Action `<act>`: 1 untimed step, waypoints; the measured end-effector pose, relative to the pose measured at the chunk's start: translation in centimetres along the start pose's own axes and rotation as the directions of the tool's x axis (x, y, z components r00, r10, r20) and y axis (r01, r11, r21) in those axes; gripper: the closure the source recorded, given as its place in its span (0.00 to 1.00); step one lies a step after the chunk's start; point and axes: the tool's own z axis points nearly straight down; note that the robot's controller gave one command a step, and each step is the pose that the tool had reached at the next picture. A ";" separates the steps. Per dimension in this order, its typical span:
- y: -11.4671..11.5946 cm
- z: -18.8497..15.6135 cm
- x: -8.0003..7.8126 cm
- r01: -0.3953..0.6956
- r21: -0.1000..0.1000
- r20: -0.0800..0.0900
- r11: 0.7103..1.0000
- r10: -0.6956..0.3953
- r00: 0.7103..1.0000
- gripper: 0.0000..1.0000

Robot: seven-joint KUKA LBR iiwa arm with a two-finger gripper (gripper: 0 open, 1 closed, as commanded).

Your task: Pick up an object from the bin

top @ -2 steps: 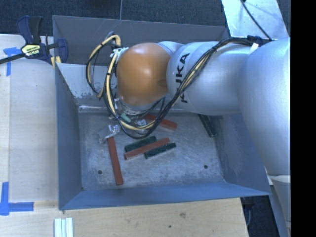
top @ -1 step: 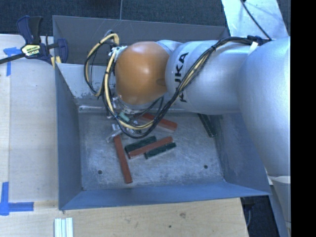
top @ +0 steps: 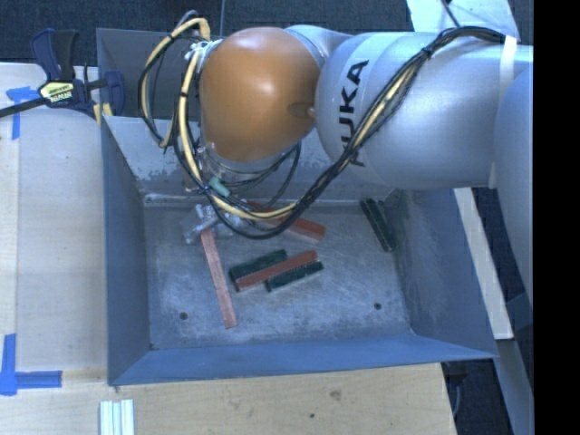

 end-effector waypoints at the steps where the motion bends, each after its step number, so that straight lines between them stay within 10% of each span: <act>1: 1.0 -11.7 -1.5 0.067 0.001 -0.001 0.998 -0.067 0.998 1.00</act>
Offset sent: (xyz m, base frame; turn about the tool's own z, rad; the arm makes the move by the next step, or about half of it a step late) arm -0.0149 0.0112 0.1116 -0.0668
